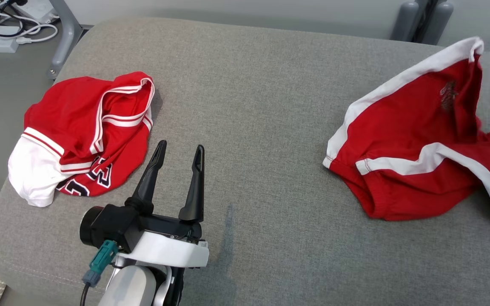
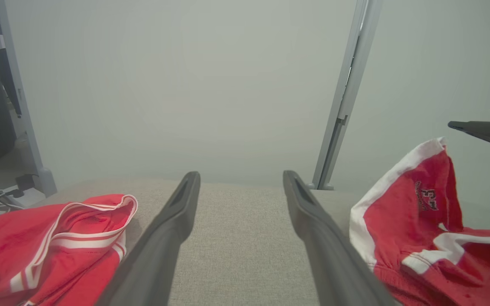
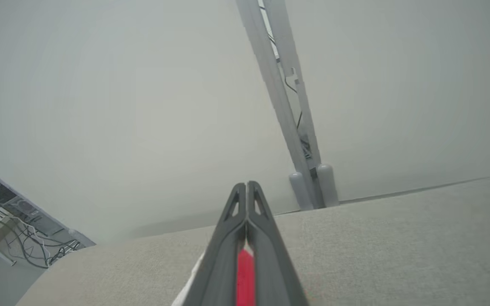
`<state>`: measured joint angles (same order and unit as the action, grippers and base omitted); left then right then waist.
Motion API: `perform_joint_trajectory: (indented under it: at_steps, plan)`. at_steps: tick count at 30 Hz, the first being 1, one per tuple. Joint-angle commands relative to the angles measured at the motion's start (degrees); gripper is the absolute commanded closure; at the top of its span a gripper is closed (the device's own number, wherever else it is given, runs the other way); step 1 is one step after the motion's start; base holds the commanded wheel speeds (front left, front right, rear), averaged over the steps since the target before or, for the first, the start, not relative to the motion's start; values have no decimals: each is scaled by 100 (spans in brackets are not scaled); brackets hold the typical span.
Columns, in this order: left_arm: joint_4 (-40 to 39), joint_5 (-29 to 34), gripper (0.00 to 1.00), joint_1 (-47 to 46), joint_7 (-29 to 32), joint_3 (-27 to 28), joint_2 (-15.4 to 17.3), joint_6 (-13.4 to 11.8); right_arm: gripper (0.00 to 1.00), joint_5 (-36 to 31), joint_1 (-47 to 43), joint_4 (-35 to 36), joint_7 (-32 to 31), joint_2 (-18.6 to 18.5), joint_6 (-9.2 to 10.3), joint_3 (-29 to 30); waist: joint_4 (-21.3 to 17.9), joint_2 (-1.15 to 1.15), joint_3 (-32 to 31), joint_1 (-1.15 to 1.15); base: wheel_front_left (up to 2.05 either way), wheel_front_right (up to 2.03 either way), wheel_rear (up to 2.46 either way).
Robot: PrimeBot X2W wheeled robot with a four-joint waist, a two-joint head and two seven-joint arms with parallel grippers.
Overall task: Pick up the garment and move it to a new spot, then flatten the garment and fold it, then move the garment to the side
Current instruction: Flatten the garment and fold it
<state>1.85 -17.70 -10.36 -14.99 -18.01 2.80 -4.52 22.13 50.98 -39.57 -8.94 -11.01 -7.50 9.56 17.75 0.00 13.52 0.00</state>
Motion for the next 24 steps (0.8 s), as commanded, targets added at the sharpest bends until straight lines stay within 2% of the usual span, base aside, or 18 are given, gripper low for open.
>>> perform_joint_trajectory:
  at_steps: [1, 3, 4, 5, 6, 9, 12, 18, 24]
  plan:
    - [-24, 42, 0, -26, -25, 10, 18, 36, 100, -25, 57, -137, 43, -106, 2, 162, 15, 0, 41, 0, 0, 0, 0]
    - [-28, 55, 0, -61, -25, -6, 18, 40, 100, -82, 142, -518, 7, -218, 1, 514, 33, 0, 101, 0, 0, 0, 0]
    - [-25, 58, 0, -76, -25, -5, 19, 43, 89, -144, 200, -685, 19, -310, 1, 644, 42, 0, 127, 0, 0, 0, 0]
    - [-23, 59, 0, -87, -24, 0, 21, 50, 29, -236, 258, -825, 71, -400, 1, 751, 48, 0, 151, 0, 0, 0, 0]
    - [-22, 62, 0, -92, -25, 3, 19, 48, 0, -315, 311, -977, 128, -479, 1, 889, 49, 0, 171, 0, 0, 0, 0]
    - [-3, 76, 0, -90, -25, 19, 17, 39, 0, -625, 401, -1245, 346, -561, 1, 1004, 26, 0, 186, 0, 0, 0, 0]
    - [30, 93, 0, -64, -25, 42, 18, 33, 0, -741, 444, -1321, 585, -450, 1, 938, -64, 0, 118, 0, 0, 0, 0]
    - [17, 152, 0, -28, -25, 125, 16, 56, 0, -544, 66, -862, 1082, -141, 2, 46, -388, 0, -133, 0, 0, 0, 0]
    - [4, 169, 0, 29, -24, 219, 18, 65, 0, -24, -641, 194, 1539, -113, 2, -982, -756, 0, -406, 0, 0, 0, 0]
